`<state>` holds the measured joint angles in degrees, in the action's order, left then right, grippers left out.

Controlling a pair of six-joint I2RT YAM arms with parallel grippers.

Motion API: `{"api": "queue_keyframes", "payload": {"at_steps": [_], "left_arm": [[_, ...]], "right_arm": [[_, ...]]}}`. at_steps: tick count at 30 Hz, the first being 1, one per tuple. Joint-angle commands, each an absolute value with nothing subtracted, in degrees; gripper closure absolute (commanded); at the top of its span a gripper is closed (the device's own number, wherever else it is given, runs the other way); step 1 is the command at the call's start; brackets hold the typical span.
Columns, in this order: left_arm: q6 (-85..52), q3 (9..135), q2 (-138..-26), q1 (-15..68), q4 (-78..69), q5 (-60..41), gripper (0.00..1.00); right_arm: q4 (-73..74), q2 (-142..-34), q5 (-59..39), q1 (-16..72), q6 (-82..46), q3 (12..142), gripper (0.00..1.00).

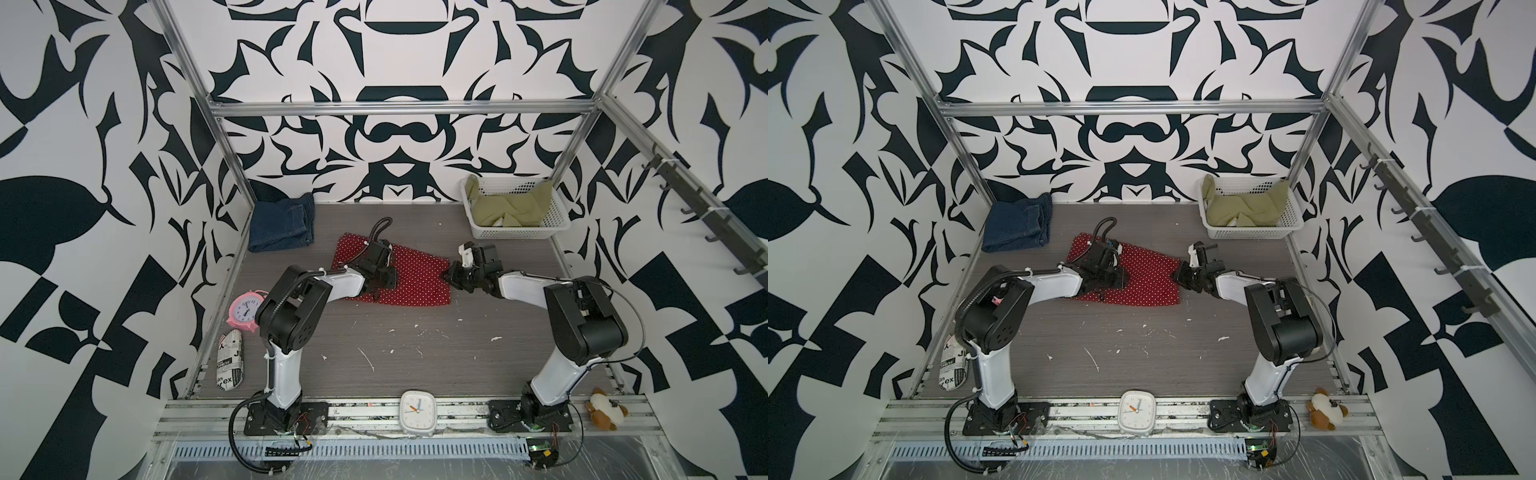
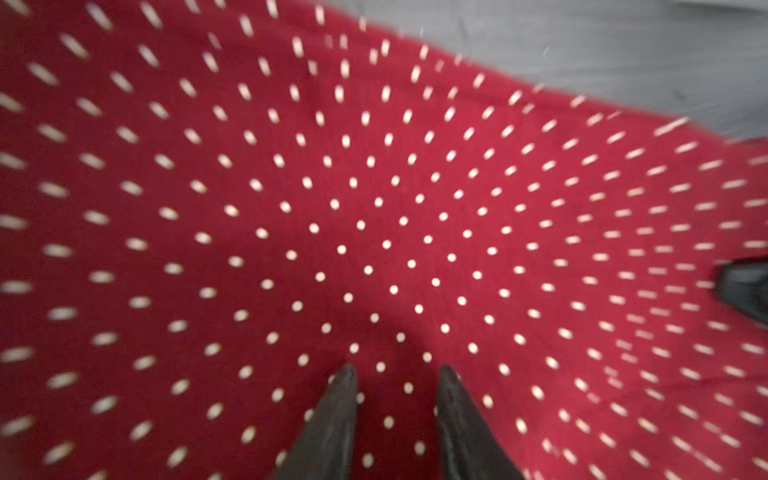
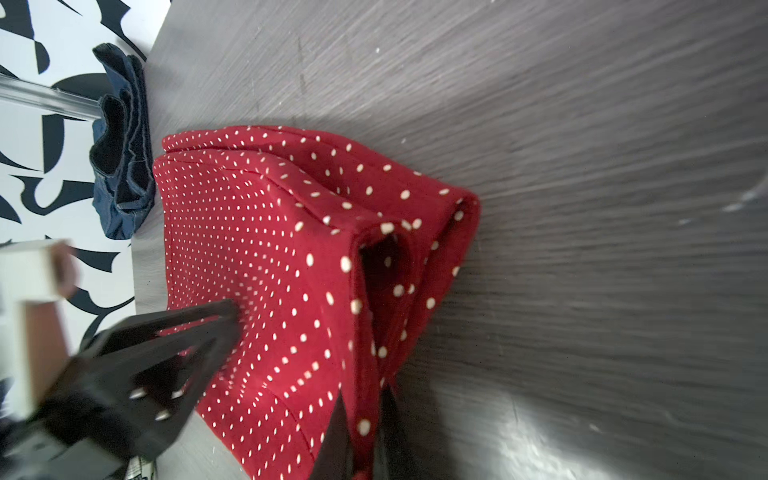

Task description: Fold and stack the skirts

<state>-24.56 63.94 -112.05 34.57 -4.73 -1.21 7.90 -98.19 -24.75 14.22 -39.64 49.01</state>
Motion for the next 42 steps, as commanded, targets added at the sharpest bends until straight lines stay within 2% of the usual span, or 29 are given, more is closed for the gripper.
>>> {"api": "queue_keyframes", "payload": {"at_steps": [1,14,25,36,42], "left_arm": [[-27.0,64.5,-113.4,34.5,-4.6,-1.3,0.72],[-31.6,60.1,-113.2,36.3,-11.7,-3.1,0.73],[-34.1,61.0,-113.7,38.9,-13.5,-2.7,0.72],[-28.6,57.3,-98.8,38.6,-4.0,8.8,0.62],[-24.3,62.9,-101.9,37.7,2.6,9.0,0.63]], "right_arm": [[4.7,-94.9,-22.5,13.8,-37.3,50.2,1.0],[-3.1,-88.0,-23.2,14.0,-35.9,54.0,1.0],[-9.9,-88.8,-16.8,22.0,-35.9,62.8,1.0],[-19.2,-85.9,-12.3,18.8,-31.9,66.0,1.0],[-24.4,-86.4,-12.8,17.2,-28.4,68.6,1.0]]}}
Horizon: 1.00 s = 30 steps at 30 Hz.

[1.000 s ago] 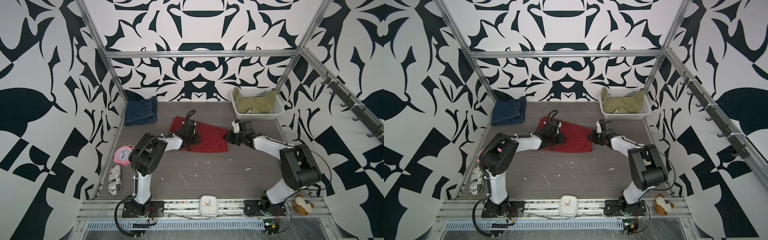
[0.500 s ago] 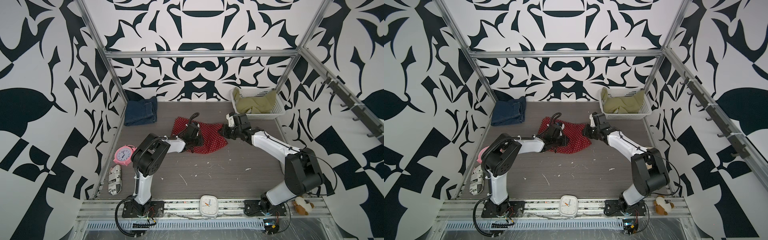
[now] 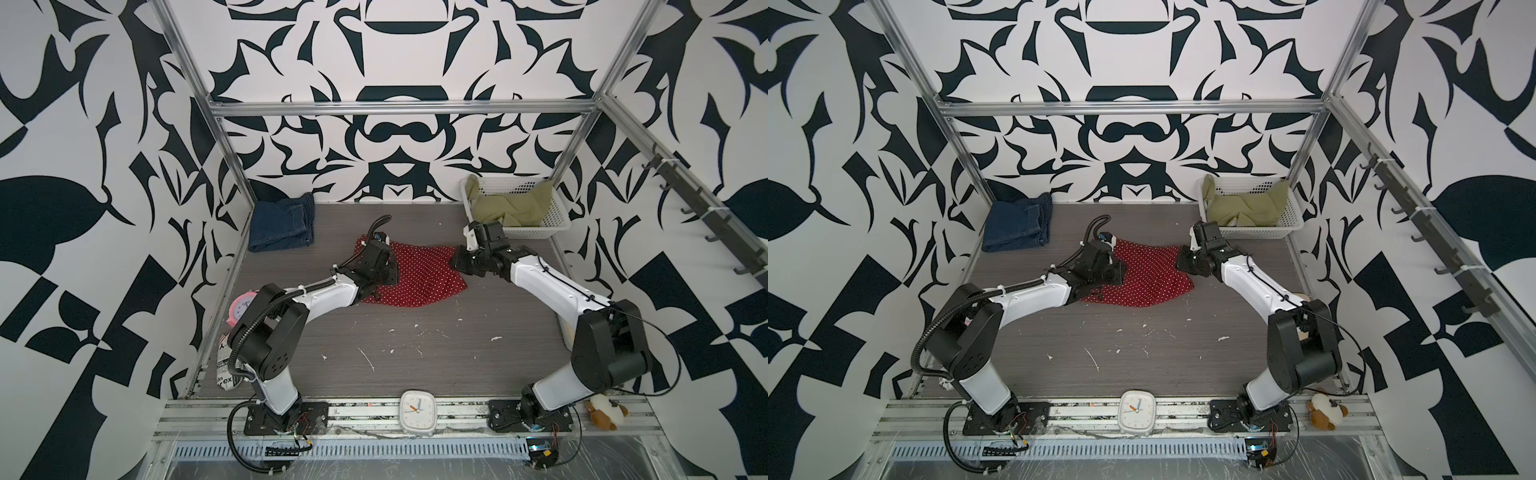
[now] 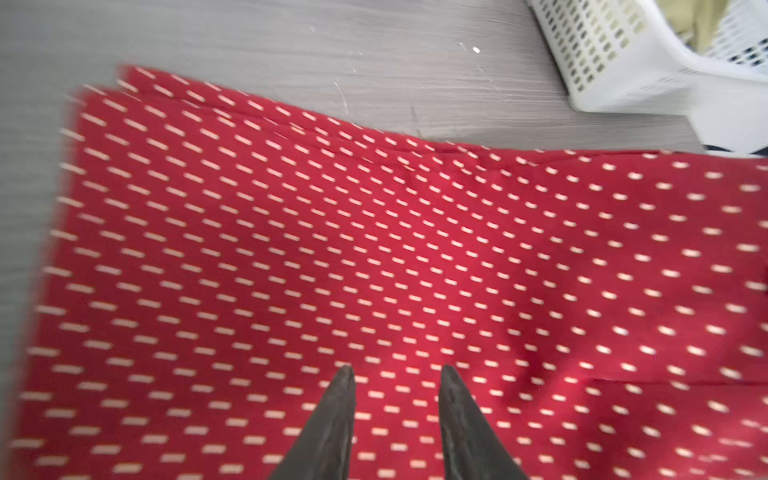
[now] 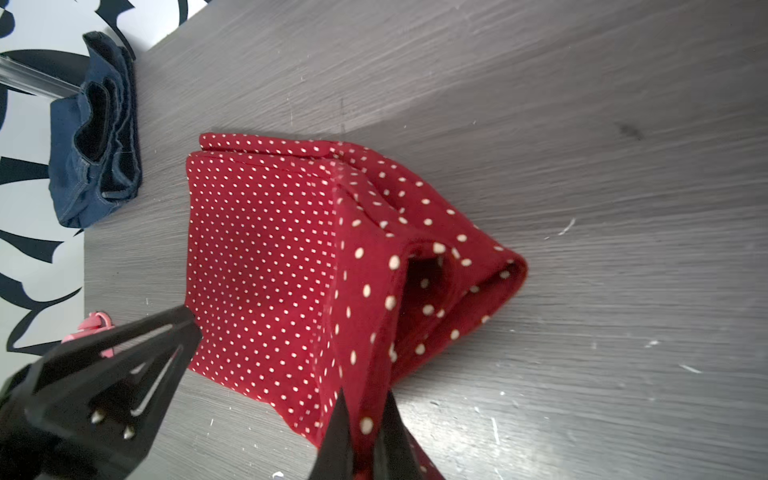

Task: Fold and stack the skirts
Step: 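Lift the skirt's end with the right gripper and fold it toward the left gripper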

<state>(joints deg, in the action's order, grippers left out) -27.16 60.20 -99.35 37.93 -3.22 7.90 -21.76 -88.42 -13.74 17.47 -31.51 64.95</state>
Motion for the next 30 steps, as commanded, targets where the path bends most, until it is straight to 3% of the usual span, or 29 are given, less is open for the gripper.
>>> {"api": "queue_keyframes", "payload": {"at_steps": [1,8,20,26,30], "left_arm": [[-24.3,63.8,-103.1,37.8,2.6,8.2,0.63],[-26.2,66.9,-107.3,39.3,-0.8,5.3,0.64],[-28.9,74.2,-118.1,41.0,-6.0,2.6,0.7],[-30.8,75.4,-122.3,41.4,-8.8,1.9,0.7],[-31.8,75.3,-123.7,41.4,-10.1,1.8,0.7]], "right_arm": [[-25.2,-86.7,-12.8,16.8,-27.8,69.0,1.0],[-33.1,-90.4,-9.4,15.0,-24.9,75.5,1.0],[-38.2,-95.6,-5.0,21.7,-27.6,85.0,1.0],[-36.9,-96.9,-5.4,24.1,-31.0,86.3,1.0],[-30.2,-97.1,-10.7,24.9,-35.6,84.6,1.0]]}}
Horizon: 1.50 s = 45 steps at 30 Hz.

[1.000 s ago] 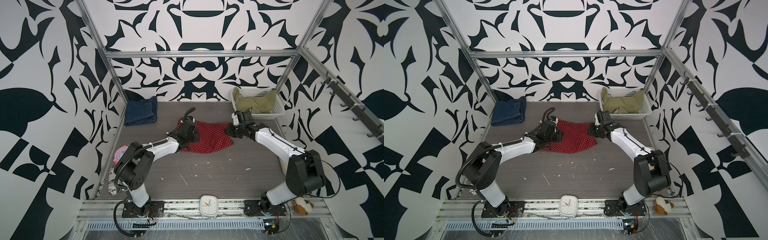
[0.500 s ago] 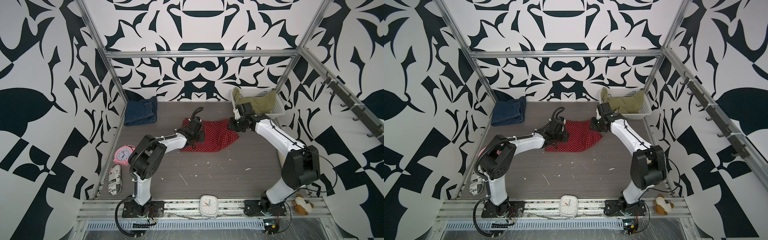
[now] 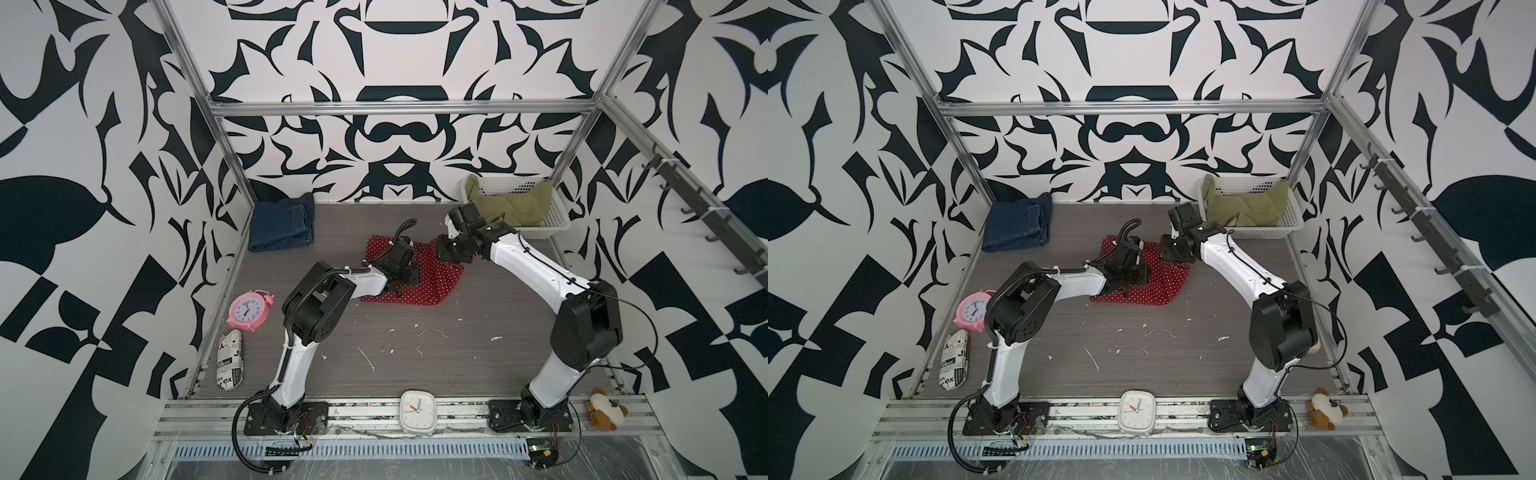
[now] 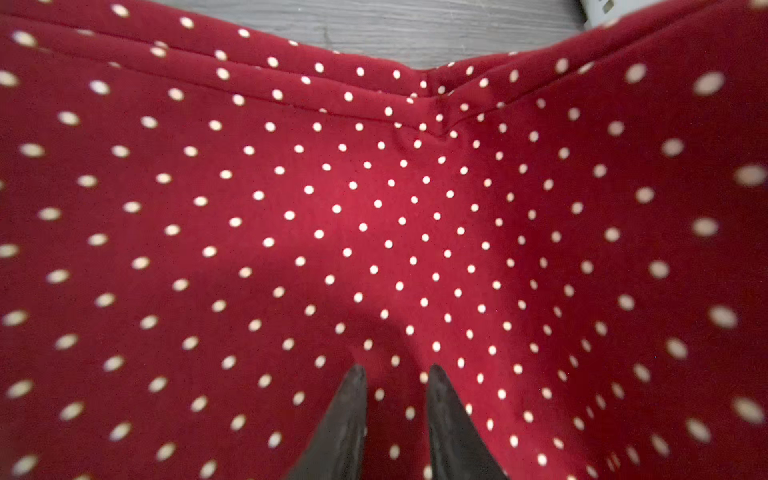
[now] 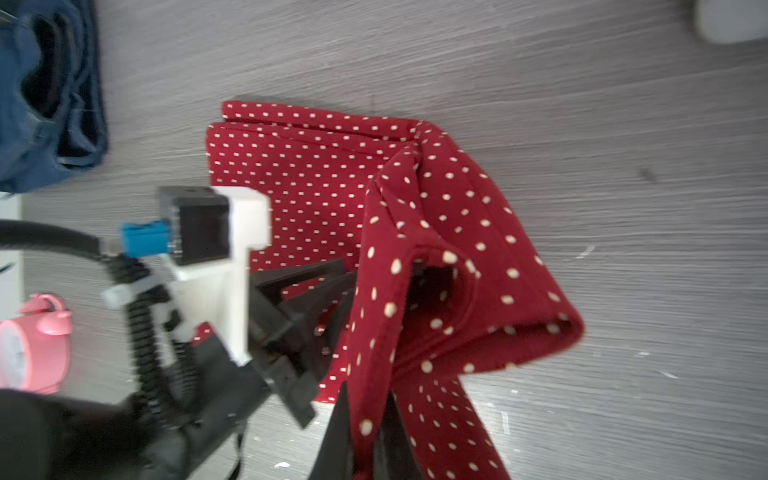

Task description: Fold and stack the skirts

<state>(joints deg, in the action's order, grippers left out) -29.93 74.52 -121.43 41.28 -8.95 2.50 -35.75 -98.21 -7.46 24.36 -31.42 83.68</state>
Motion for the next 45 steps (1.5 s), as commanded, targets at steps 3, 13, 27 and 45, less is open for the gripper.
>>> {"api": "queue_keyframes", "payload": {"at_steps": [3,13,27,45], "left_arm": [[-32.3,74.2,-123.4,41.4,-11.1,2.2,0.71],[-30.5,64.3,-105.6,41.0,-11.7,6.8,0.69],[-35.1,42.9,-92.9,26.5,-15.2,3.7,0.33],[-33.9,44.0,-102.4,27.6,-22.8,-4.8,0.48]], "right_arm": [[-28.1,-98.0,-11.4,25.9,-37.2,84.9,1.0],[-31.0,-97.6,-6.9,26.1,-34.7,85.5,1.0],[-33.8,-100.1,-6.2,28.3,-33.7,89.6,1.0],[-36.6,-109.3,-7.0,33.3,-34.7,100.1,1.0]]}}
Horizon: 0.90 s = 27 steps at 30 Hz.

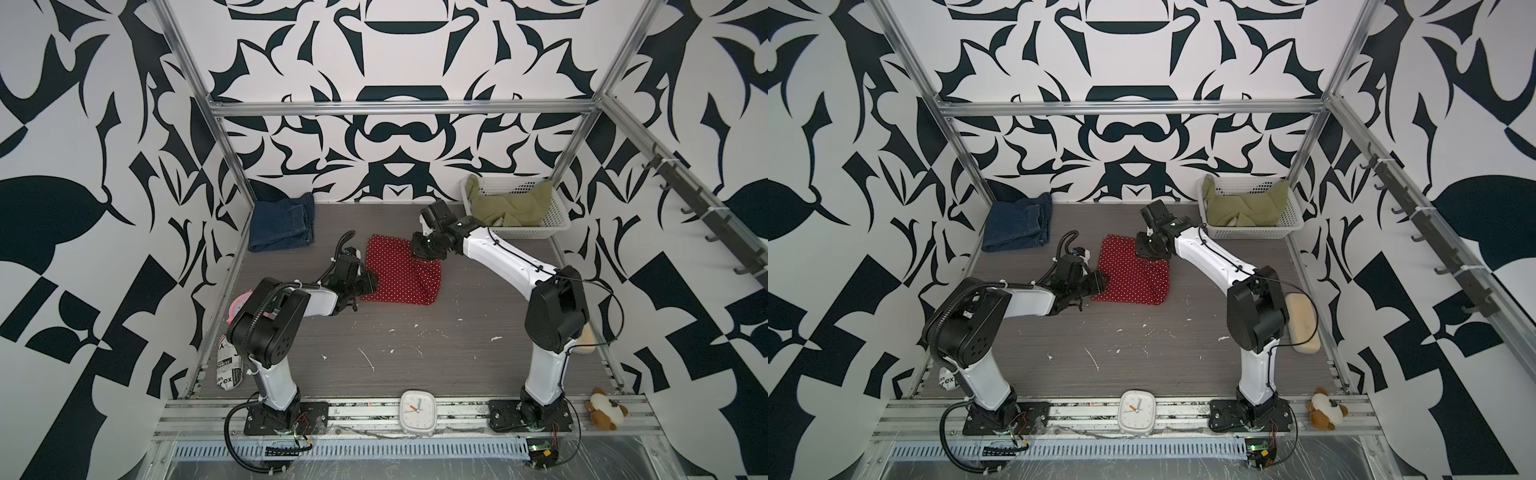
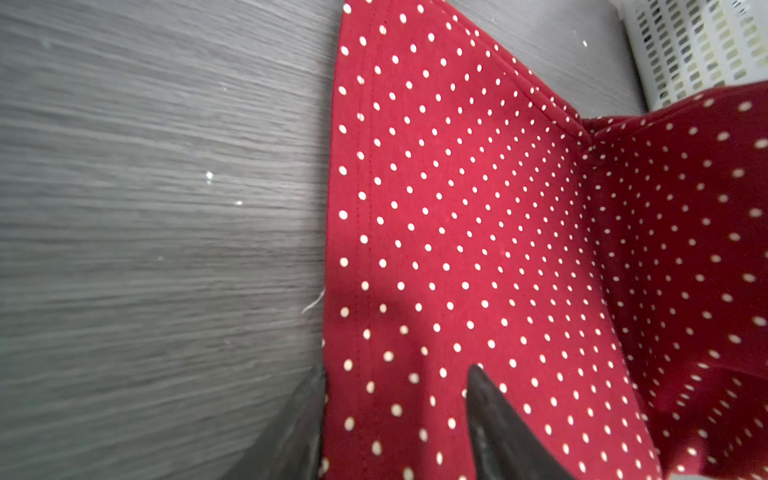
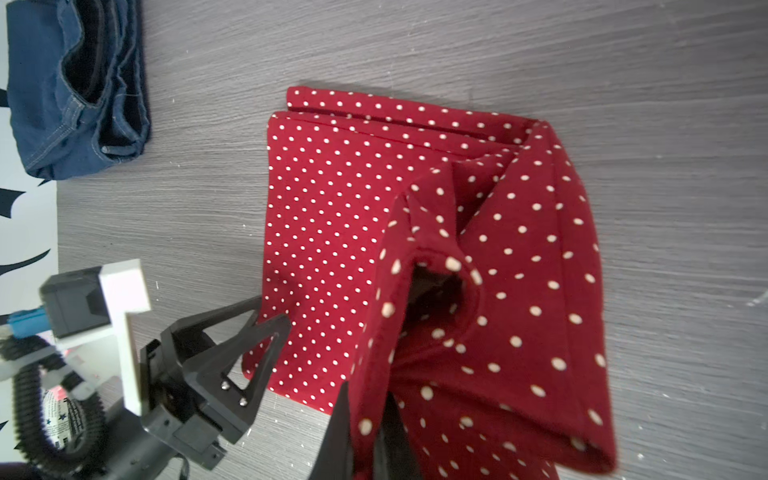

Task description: Fold and stack the skirts

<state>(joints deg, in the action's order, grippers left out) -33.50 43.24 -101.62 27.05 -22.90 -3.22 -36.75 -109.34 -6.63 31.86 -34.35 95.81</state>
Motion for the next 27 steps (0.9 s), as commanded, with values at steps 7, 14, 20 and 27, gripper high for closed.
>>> {"api": "queue_keyframes", "payload": {"at_steps": [7,14,20,27], "left_arm": [[-34.6,43.7,-102.9,27.9,-24.0,-5.2,0.57],[-35.2,43.1,-102.8,28.0,-24.5,-4.4,0.57],[-35.2,42.6,-102.4,28.0,-24.7,-3.0,0.5],[-34.6,39.1,-96.7,28.0,-24.3,1.7,0.46]], "right_arm": [[-38.1,-116.2,-7.0,36.1,-36.3,108.0,0.98],[-36.8,-121.2,-8.1,37.7,-38.5,111.6,0.98],[-36.1,-123.8,-10.8,39.0,-39.4,114.2,0.85],[-27.1,-122.8,-19.6,40.1,-44.1,113.3,0.55]]}}
